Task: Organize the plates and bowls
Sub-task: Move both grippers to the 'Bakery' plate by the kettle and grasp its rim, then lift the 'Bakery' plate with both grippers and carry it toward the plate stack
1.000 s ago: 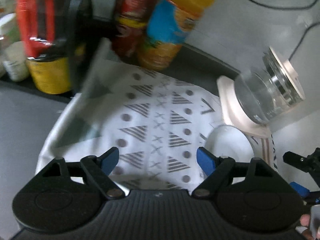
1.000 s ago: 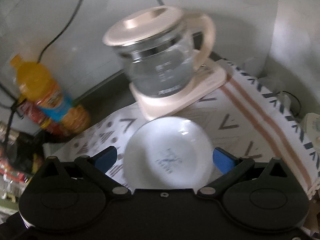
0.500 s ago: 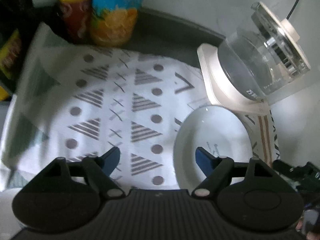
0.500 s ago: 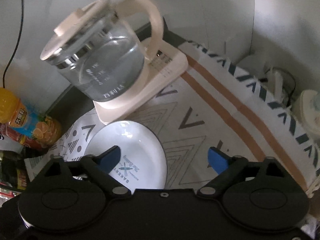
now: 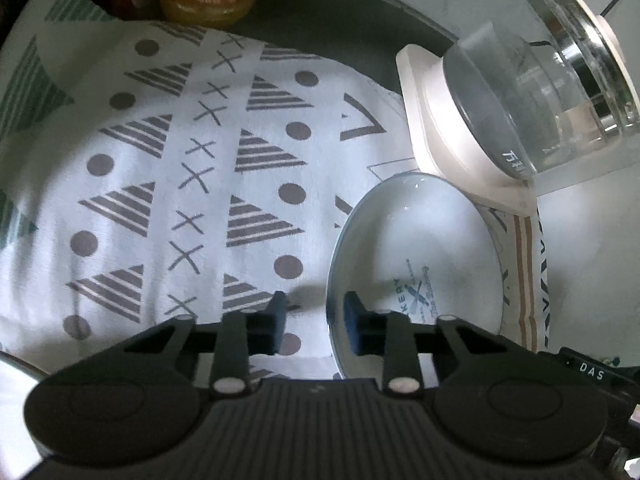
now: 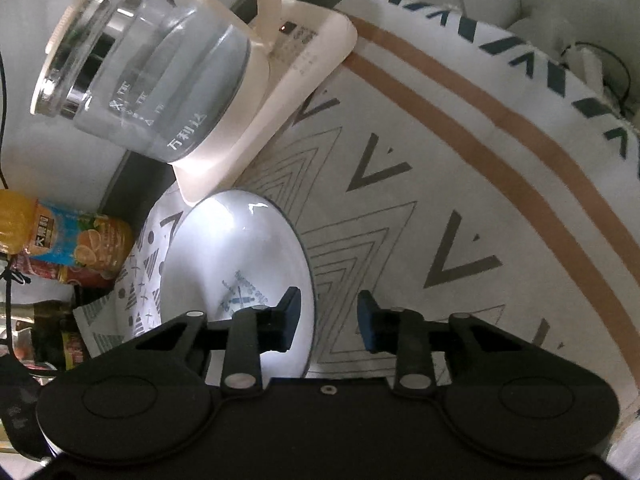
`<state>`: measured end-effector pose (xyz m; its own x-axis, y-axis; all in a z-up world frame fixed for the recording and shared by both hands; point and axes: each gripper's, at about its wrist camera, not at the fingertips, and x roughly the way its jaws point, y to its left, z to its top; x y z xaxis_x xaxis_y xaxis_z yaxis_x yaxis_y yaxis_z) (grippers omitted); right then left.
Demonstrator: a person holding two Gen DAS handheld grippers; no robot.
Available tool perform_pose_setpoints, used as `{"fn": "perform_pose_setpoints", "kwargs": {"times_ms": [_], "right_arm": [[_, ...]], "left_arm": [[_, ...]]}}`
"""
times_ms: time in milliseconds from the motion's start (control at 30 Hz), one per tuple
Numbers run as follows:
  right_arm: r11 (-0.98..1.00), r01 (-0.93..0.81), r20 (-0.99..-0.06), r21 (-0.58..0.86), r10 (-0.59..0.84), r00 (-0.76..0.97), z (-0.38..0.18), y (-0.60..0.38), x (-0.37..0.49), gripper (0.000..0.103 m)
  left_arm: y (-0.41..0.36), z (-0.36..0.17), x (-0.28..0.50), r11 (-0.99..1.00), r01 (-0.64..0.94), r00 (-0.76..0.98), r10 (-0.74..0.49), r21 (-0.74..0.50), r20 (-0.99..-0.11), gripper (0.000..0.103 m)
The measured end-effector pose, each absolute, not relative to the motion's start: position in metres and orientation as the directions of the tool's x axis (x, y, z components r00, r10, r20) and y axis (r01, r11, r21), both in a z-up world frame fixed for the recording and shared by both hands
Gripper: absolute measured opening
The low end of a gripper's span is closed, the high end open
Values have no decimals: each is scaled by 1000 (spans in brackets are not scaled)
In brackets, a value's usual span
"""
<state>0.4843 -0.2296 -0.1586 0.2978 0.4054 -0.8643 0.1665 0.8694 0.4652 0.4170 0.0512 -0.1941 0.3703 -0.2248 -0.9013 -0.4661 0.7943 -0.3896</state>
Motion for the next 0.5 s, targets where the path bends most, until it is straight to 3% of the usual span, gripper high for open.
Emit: {"fn": "perform_pose_setpoints", "kwargs": {"times_ms": [167,500], "right_arm": [[876,129,-866,465,420,270,-164,-221,491,25],[900,95,-887,426,395,239,-173,-206,502,10]], "left_arm": [[48,-203,422,779,-467,370,-258,-418,-893,15],[44,-206,433,783,-452,378,-266,-428,-887,10]]}}
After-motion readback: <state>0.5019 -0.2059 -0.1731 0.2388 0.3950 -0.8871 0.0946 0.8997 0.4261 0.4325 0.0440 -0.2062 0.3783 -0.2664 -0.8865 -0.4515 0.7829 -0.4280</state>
